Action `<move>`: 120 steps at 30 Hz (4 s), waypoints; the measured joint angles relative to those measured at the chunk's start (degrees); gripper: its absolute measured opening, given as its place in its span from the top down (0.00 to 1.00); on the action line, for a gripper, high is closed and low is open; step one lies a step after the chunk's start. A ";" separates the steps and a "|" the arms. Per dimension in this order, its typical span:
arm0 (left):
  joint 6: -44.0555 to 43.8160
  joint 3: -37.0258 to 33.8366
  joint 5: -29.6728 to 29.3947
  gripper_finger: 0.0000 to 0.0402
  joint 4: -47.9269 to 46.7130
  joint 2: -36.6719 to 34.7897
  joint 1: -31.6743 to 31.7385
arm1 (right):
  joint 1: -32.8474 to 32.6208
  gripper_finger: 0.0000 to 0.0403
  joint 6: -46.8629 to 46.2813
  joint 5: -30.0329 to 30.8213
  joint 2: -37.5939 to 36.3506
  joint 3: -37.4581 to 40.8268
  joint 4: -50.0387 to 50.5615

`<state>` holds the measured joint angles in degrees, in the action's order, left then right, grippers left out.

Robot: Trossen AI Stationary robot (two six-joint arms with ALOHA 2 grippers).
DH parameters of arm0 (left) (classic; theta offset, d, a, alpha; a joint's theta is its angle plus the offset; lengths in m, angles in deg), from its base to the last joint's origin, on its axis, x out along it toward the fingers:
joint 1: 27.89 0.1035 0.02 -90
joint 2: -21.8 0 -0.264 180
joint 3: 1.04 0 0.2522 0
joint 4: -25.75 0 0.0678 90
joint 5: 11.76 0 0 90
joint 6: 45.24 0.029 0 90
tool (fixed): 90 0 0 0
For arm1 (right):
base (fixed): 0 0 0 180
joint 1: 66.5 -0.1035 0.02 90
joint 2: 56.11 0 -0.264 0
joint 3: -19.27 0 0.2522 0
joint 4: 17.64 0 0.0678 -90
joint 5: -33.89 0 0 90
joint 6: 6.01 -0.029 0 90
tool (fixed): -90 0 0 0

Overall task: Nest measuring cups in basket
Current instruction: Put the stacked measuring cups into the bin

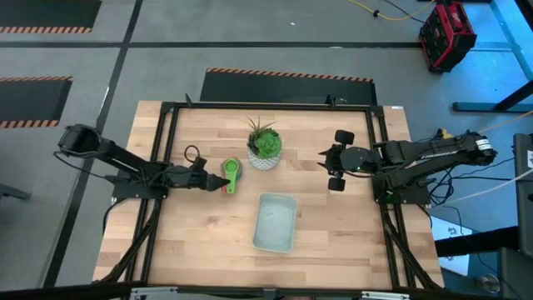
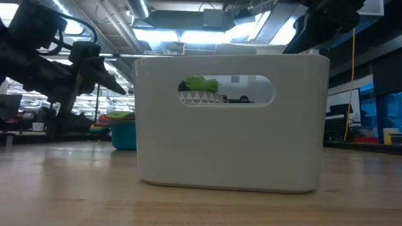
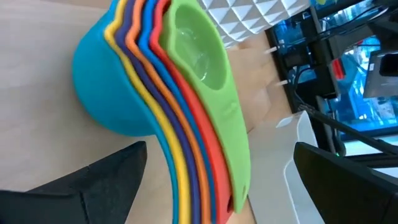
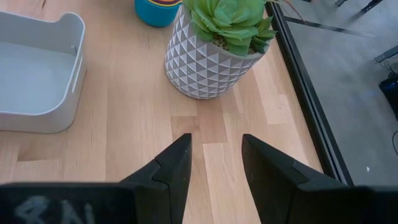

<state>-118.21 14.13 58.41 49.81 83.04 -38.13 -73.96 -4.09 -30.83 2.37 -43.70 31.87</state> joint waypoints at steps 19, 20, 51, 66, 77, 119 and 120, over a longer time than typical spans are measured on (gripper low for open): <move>-0.43 3.11 0.77 0.00 9.17 12.10 1.36 | 0.00 0.64 0.00 0.00 0.00 0.00 0.00; -0.44 3.11 1.19 0.00 9.83 12.62 1.66 | -0.02 0.64 -0.04 0.00 0.00 0.00 0.00; 0.09 4.80 -0.19 0.00 10.46 15.82 4.56 | 0.00 0.64 -0.12 0.00 0.00 0.00 0.00; 0.05 4.80 -0.20 0.00 10.39 15.82 4.55 | -0.01 0.64 -0.11 0.00 0.00 0.00 0.00; -0.32 4.80 -0.14 0.00 10.39 15.82 4.55 | 0.00 0.64 0.06 0.00 0.00 0.00 -0.44; -0.35 4.80 2.60 0.38 10.24 15.82 4.55 | 0.00 0.64 -0.11 0.00 -0.02 0.00 -0.61; -0.34 4.80 2.59 0.38 10.24 15.82 4.55 | 0.00 0.64 -0.07 0.00 -0.02 0.00 -0.61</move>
<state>-118.55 18.92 61.00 60.04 98.86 -33.59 -73.96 -4.16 -30.83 2.35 -43.70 31.26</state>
